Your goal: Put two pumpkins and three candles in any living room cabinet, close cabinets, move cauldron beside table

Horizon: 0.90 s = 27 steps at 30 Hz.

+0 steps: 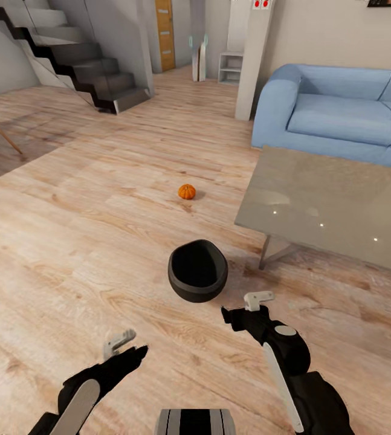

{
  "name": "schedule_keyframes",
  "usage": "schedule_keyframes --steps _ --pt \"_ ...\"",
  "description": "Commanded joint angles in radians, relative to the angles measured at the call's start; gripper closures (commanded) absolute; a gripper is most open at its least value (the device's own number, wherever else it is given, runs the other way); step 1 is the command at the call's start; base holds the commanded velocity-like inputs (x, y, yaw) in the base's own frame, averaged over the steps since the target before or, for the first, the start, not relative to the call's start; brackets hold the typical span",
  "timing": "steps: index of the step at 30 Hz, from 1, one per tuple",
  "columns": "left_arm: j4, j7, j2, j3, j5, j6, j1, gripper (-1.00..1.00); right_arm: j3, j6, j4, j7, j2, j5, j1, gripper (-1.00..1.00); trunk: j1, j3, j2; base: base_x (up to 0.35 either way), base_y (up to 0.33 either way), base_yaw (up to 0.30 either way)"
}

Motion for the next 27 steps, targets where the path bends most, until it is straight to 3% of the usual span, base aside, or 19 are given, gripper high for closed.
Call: schedule_keyframes --steps 1,2,4,9,11,12,17,18,27 --pt "-0.012 0.010 0.001 0.054 0.028 -0.004 0.036 -1.00 0.008 0.045 -0.002 -0.002 0.002 -0.003 0.000 -1.00 0.000 0.000 0.000 -0.013 0.006 0.097" --pt "-0.021 0.011 -0.003 0.101 0.039 -0.005 0.061 -1.00 0.016 0.072 -0.003 -0.002 0.004 -0.003 0.000 -1.00 0.000 0.001 0.000 -0.008 0.004 0.110" --pt "-0.024 0.009 -0.010 0.145 0.048 -0.009 0.083 -1.00 0.028 0.094 -0.004 -0.002 0.009 -0.003 -0.005 -1.00 0.000 0.004 0.000 -0.005 0.003 0.126" --pt "-0.017 0.008 -0.017 0.200 0.094 -0.079 0.106 -1.00 0.059 0.113 -0.004 -0.008 0.058 -0.003 -0.028 -1.00 0.000 0.010 0.000 -0.002 0.001 0.174" --pt "-0.016 0.009 -0.017 0.213 0.106 -0.095 0.110 -1.00 0.069 0.115 -0.004 -0.009 0.066 -0.003 -0.031 -1.00 0.000 0.013 0.000 -0.001 0.000 0.196" --pt "-0.004 0.010 -0.022 0.241 0.131 -0.119 0.115 -1.00 0.134 0.117 -0.004 -0.010 0.077 -0.003 -0.032 -1.00 0.000 0.014 0.000 0.000 0.000 0.204" --pt "0.003 0.013 -0.024 0.252 0.137 -0.127 0.116 -1.00 0.158 0.116 -0.004 -0.012 0.078 -0.003 -0.031 -1.00 0.000 0.019 0.000 0.000 0.000 0.212" --pt "0.007 0.015 -0.021 0.281 0.135 -0.138 0.130 -1.00 0.167 0.116 -0.004 -0.012 0.078 -0.003 -0.023 -1.00 0.000 0.020 0.000 0.000 0.000 0.249" --pt "0.021 0.016 -0.019 0.301 0.126 -0.155 0.153 -1.00 0.169 0.116 -0.004 -0.012 0.078 -0.003 -0.022 -1.00 0.000 0.027 0.000 0.000 0.000 0.263"
